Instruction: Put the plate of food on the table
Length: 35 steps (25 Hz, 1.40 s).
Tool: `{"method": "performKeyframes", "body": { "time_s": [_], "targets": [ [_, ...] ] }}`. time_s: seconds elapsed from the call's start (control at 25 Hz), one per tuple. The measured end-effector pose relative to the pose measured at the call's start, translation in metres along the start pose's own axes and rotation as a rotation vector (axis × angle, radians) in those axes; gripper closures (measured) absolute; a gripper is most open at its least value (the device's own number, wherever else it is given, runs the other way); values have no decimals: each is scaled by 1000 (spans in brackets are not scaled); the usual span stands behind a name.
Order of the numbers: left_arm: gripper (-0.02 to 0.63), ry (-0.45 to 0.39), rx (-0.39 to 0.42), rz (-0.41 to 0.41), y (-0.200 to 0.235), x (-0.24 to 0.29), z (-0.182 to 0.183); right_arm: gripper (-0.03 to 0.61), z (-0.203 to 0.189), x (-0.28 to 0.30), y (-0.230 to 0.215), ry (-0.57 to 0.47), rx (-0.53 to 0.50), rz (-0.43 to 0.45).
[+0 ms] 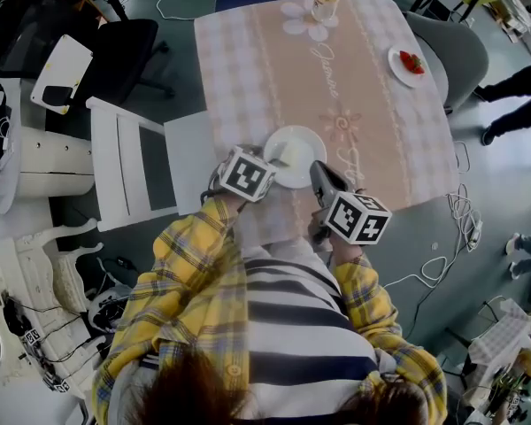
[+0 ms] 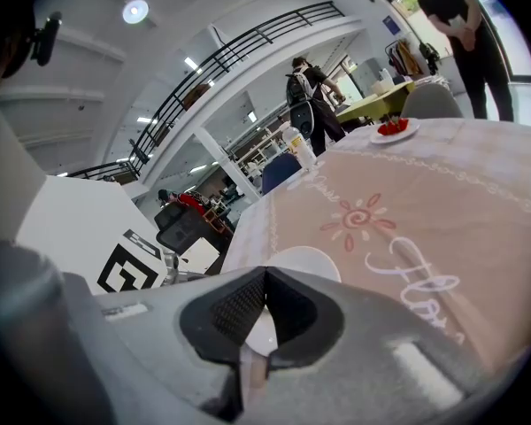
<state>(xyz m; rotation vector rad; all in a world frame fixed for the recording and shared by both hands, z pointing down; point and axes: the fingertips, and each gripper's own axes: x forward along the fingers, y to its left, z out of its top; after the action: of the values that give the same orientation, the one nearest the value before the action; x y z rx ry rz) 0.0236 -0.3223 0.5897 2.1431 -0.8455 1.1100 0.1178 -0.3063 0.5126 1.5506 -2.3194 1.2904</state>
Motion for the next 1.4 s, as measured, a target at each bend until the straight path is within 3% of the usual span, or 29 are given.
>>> {"method": "performKeyframes", "body": {
  "time_s": [0.12, 0.32, 0.44, 0.64, 0.88, 1.2, 1.4],
  "targets": [
    [422, -41, 91, 73, 4, -4, 7, 580, -2, 2, 1, 10, -4, 1],
    [499, -157, 11, 73, 11, -19, 15, 580, -11, 5, 0, 35, -16, -11],
    [609, -241, -1, 63, 4, -31, 22, 580, -16, 8, -3, 55, -38, -23],
    [611, -340, -2, -1, -20, -43, 34, 580, -19, 10, -1, 66, -64, -27],
    [611, -376, -47, -105, -45, -51, 36, 578, -22, 10, 3, 68, -82, -39],
    [611, -447, -97, -142, -53, -62, 25, 578, -32, 1, 9, 54, -99, -79],
    [611, -439, -98, -168, -55, -70, 9, 578, -43, -11, 16, 27, -96, -112]
  ]
}}
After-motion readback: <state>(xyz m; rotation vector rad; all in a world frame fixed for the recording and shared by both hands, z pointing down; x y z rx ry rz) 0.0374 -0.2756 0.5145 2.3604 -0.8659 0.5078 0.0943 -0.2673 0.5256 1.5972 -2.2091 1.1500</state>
